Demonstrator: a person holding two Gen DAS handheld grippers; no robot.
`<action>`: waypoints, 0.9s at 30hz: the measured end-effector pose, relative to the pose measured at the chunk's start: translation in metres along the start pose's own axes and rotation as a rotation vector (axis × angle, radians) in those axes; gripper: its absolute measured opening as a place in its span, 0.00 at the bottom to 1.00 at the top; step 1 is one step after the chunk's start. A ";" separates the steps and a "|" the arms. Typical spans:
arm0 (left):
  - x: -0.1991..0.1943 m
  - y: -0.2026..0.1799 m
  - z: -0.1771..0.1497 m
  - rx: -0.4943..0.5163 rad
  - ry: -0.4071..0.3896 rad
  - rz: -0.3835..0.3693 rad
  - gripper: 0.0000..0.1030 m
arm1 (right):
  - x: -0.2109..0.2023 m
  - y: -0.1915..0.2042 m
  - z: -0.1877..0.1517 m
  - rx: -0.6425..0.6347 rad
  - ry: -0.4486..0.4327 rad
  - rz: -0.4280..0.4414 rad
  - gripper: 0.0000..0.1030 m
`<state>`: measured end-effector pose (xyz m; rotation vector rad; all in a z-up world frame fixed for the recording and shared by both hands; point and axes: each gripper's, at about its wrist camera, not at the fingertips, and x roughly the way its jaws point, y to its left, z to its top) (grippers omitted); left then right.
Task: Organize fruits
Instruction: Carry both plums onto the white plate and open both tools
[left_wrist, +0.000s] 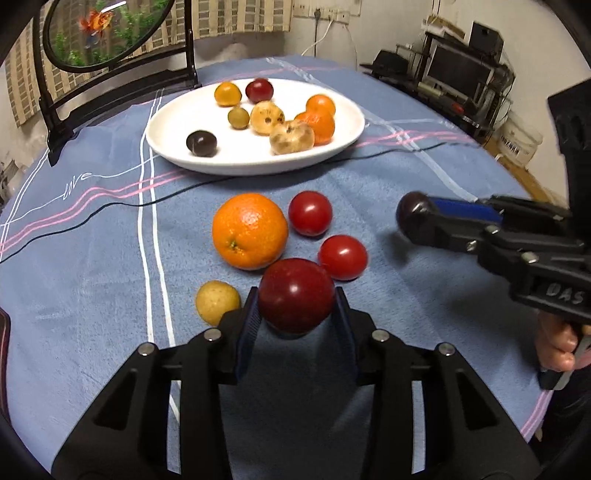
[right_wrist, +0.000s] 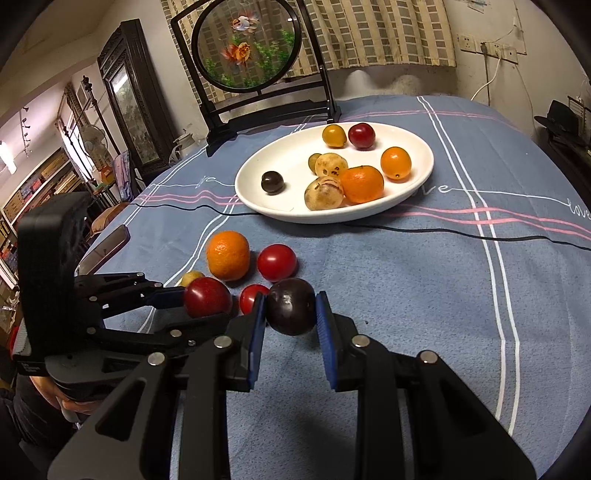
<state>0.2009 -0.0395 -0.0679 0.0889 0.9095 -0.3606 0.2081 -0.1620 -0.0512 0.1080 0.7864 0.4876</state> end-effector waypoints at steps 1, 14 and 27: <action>-0.003 -0.001 0.000 -0.003 -0.011 -0.008 0.39 | 0.000 0.000 0.000 0.001 0.000 0.001 0.27; -0.026 0.036 0.064 -0.117 -0.173 -0.088 0.39 | -0.002 -0.007 0.030 0.055 -0.104 0.020 0.27; 0.041 0.079 0.138 -0.194 -0.126 0.022 0.39 | 0.073 -0.027 0.112 0.067 -0.181 -0.127 0.27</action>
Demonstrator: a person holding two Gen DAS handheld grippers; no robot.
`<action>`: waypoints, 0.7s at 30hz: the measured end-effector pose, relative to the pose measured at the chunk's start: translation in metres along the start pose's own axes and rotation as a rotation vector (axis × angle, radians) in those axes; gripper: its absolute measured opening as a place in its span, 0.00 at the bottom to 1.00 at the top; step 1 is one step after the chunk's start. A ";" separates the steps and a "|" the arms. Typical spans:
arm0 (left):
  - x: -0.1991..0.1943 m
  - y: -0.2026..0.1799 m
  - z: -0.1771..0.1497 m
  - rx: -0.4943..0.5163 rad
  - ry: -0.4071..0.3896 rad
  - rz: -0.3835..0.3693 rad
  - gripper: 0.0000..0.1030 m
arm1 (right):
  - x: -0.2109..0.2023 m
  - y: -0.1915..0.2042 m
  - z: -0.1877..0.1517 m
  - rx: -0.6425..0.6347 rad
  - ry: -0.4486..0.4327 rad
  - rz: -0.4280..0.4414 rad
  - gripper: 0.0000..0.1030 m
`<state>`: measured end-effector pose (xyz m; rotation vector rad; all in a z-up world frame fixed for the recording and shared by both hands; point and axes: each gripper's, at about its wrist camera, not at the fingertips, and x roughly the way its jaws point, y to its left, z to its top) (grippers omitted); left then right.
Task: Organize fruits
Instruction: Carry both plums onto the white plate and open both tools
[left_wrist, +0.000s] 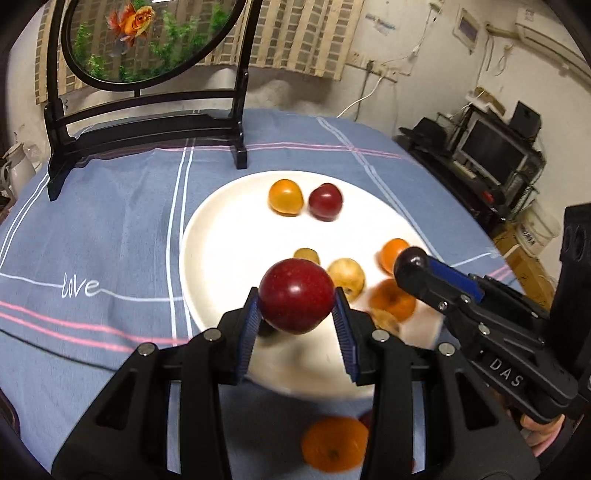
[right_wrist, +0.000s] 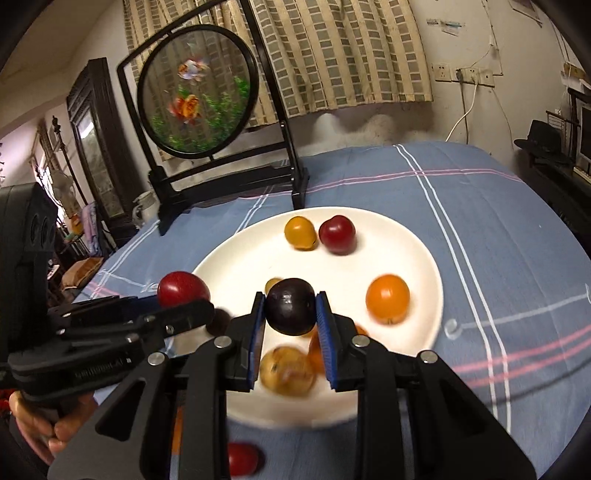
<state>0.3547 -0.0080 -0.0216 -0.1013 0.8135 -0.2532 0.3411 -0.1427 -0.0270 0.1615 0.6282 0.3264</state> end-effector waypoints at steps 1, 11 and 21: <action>0.001 0.000 0.001 -0.002 -0.007 0.016 0.40 | 0.002 -0.001 0.002 -0.002 -0.005 -0.010 0.28; -0.070 0.020 -0.015 -0.081 -0.153 0.057 0.92 | -0.040 0.000 -0.003 0.026 -0.028 0.065 0.58; -0.085 0.044 -0.086 -0.126 -0.062 0.103 0.92 | -0.054 0.015 -0.055 0.030 0.181 0.135 0.58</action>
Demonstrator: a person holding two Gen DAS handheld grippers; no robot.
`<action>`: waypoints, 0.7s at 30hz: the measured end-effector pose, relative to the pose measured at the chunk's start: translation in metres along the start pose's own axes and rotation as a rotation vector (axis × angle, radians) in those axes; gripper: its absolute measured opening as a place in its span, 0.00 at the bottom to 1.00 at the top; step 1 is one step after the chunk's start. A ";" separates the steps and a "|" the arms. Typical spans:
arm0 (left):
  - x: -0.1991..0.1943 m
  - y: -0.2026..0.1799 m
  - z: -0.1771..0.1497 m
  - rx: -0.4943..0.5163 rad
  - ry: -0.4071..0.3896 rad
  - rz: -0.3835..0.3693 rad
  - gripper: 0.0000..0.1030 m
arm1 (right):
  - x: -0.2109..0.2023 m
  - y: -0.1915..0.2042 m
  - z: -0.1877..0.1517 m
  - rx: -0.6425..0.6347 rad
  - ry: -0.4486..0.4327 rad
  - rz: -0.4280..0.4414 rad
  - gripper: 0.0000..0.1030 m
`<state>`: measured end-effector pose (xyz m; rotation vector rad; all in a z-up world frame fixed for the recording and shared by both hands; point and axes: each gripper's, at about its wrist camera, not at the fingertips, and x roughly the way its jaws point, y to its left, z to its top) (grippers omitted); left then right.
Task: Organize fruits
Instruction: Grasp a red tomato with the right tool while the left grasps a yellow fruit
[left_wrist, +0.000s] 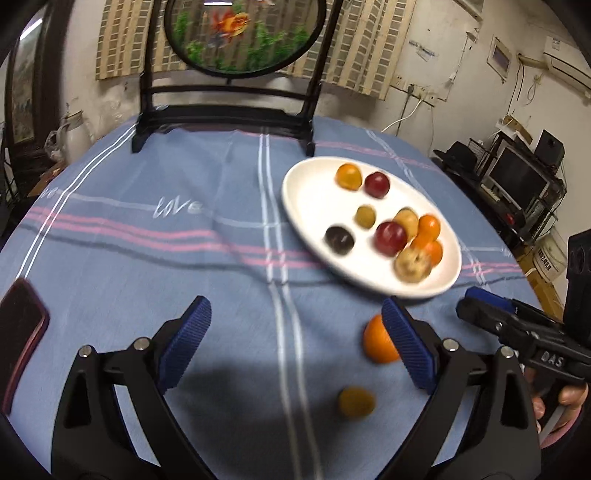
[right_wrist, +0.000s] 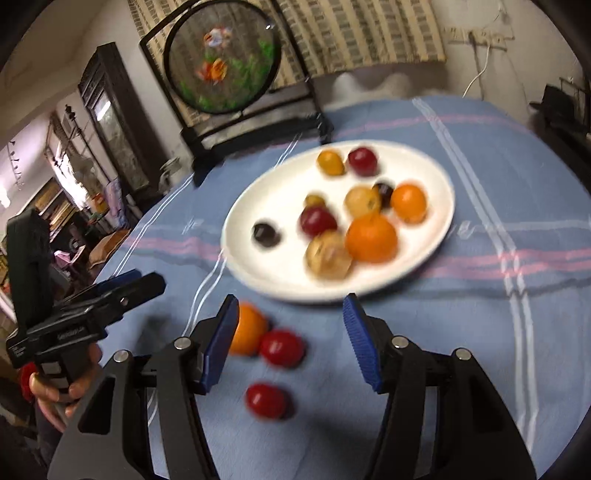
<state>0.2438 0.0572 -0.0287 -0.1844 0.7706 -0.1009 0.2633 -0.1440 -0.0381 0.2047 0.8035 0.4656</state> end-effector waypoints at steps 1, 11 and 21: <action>-0.002 0.004 -0.007 -0.003 0.004 0.011 0.92 | 0.002 0.006 -0.008 -0.029 0.034 0.003 0.58; -0.006 0.007 -0.019 -0.001 0.016 -0.009 0.92 | 0.000 0.030 -0.037 -0.171 0.086 -0.041 0.58; -0.006 0.007 -0.019 -0.002 0.017 -0.001 0.92 | 0.009 0.037 -0.041 -0.231 0.128 -0.043 0.48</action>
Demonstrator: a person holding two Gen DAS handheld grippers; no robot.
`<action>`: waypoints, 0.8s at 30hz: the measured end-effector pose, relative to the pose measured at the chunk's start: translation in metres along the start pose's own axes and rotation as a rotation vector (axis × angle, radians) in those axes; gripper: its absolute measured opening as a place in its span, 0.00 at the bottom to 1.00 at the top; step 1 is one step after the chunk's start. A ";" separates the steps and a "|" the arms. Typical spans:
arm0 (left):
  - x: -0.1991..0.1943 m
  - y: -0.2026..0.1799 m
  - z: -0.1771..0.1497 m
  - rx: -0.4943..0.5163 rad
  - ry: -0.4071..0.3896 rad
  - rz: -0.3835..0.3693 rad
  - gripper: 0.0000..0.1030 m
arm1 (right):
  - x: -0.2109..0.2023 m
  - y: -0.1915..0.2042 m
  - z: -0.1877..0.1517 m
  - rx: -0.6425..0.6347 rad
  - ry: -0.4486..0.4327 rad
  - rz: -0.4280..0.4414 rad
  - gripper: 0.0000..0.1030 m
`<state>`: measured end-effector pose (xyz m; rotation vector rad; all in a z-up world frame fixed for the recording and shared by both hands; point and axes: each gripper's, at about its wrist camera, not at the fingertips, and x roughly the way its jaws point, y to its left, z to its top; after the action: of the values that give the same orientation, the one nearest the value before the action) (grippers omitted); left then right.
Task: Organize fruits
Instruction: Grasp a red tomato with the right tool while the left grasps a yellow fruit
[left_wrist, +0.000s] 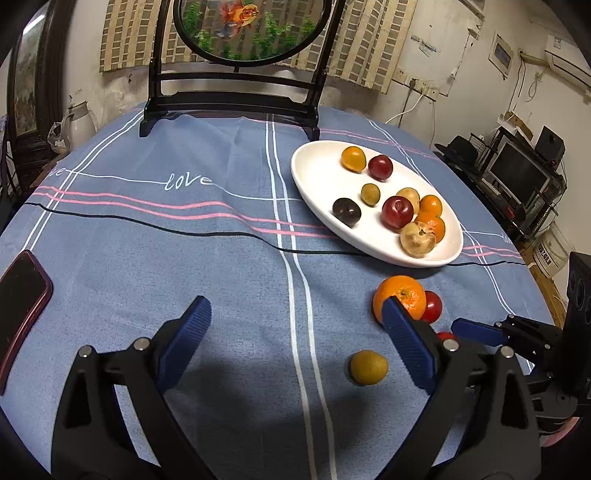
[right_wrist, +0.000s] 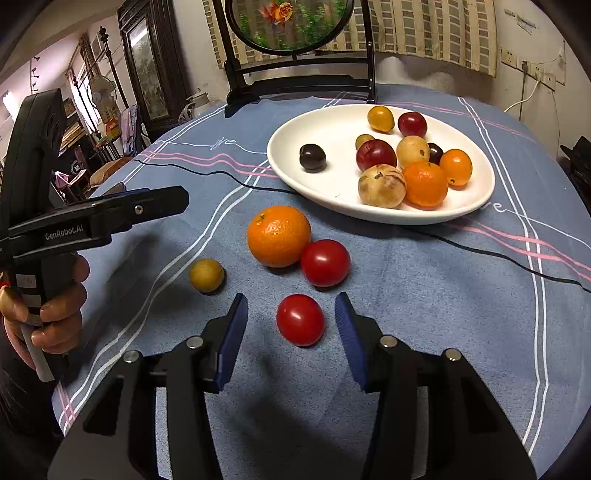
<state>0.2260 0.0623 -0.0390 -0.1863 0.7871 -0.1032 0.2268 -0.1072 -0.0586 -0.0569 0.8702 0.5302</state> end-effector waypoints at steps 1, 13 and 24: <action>0.000 -0.001 0.000 0.002 0.000 0.002 0.92 | 0.001 0.000 0.000 0.003 0.004 0.000 0.48; -0.001 -0.002 0.000 0.009 -0.005 0.007 0.92 | 0.009 0.000 0.000 0.005 0.047 0.001 0.44; 0.002 -0.010 -0.003 0.053 0.041 -0.070 0.92 | -0.003 -0.020 0.006 0.084 -0.027 0.003 0.26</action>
<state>0.2251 0.0517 -0.0405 -0.1622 0.8180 -0.1940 0.2383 -0.1242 -0.0556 0.0283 0.8659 0.4960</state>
